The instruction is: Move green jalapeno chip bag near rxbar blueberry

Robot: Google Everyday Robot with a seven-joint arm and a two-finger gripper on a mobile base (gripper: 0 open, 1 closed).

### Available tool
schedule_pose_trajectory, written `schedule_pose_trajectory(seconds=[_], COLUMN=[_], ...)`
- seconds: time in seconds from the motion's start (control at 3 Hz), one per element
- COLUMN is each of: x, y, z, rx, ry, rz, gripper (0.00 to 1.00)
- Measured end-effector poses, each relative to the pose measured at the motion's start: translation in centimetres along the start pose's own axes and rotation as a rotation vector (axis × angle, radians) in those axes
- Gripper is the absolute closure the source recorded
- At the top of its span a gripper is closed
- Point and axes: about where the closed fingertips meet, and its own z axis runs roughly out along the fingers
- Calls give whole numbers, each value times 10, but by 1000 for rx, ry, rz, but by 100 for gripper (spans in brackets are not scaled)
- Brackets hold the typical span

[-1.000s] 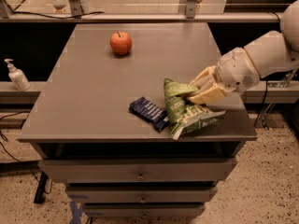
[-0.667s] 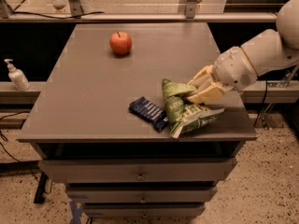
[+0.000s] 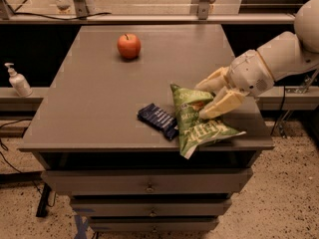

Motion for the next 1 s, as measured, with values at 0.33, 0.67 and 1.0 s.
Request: schedule_pose_trajectory(seconds=[0.33, 0.67, 1.0], x=[0, -1, 9], y=[-4, -11, -22], z=[-2, -17, -68], rx=[6, 35, 130], ry=[6, 16, 11], rz=[-2, 8, 69], gripper=[0, 0, 0])
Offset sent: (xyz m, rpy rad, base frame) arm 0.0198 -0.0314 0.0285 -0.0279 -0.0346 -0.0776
